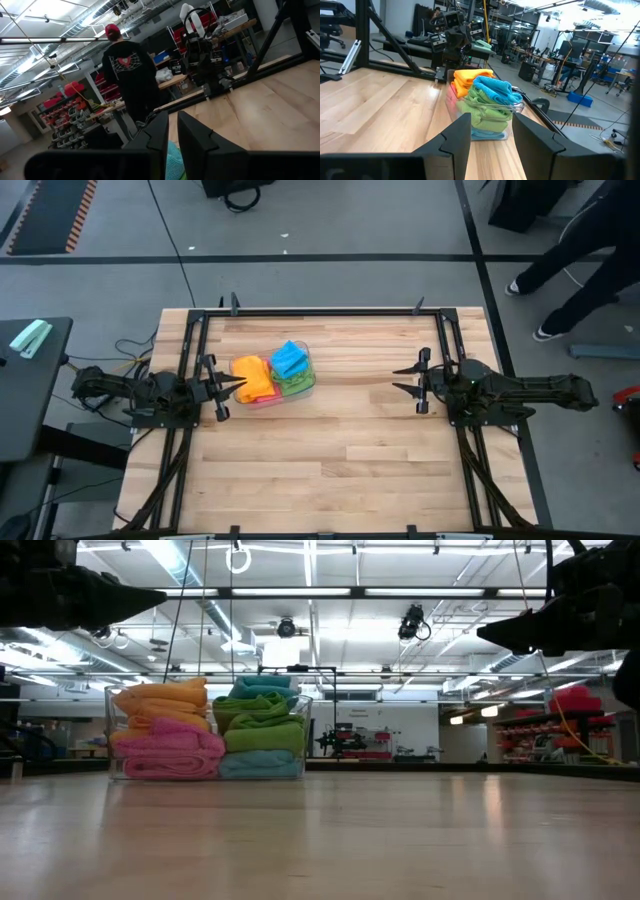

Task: Fold microfiber towels
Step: Return to Home Position

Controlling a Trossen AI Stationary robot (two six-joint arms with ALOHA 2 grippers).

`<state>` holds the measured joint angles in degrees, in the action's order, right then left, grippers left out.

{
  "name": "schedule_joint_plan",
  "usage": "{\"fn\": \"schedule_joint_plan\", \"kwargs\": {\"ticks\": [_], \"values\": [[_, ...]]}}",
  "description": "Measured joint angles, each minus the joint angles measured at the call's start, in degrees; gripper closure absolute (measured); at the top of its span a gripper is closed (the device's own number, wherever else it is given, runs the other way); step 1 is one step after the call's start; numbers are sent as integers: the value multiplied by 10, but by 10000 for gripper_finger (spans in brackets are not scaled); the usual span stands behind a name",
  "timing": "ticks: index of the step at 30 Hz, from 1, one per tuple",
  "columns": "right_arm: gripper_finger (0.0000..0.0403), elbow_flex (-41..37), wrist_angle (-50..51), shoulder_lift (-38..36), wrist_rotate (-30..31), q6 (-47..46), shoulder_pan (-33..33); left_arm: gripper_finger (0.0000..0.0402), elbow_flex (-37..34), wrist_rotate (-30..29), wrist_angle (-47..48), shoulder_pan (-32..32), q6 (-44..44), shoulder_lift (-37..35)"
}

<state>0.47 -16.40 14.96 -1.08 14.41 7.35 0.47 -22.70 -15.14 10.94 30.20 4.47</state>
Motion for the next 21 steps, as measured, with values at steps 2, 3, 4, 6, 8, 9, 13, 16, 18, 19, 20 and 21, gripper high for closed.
{"fn": "schedule_joint_plan", "kwargs": {"ticks": [2,3,4,6,8,9,13,16,18,19,20,21], "values": [[250,0,0,0,0,0,0,350,0,0,0,0,0,0],[250,0,0,0,0,0,0,350,0,0,0,0,0,0],[250,0,0,0,0,0,0,350,0,0,0,0,0,0],[250,0,0,0,0,0,0,351,0,0,0,0,0,0],[250,0,0,0,0,0,0,354,0,0,0,0,0,0],[250,0,0,0,0,0,0,355,0,0,0,0,0,0],[250,0,0,0,0,0,0,358,0,-3,0,9,0,0],[250,0,0,0,0,0,0,354,0,-1,0,18,0,0],[250,0,0,0,0,0,0,352,0,-1,0,19,0,0],[250,0,0,0,0,0,0,351,0,-1,0,19,0,0],[250,0,0,0,0,0,0,350,0,-1,0,19,0,0],[250,0,0,0,0,0,0,350,0,-2,0,19,0,0]]}}
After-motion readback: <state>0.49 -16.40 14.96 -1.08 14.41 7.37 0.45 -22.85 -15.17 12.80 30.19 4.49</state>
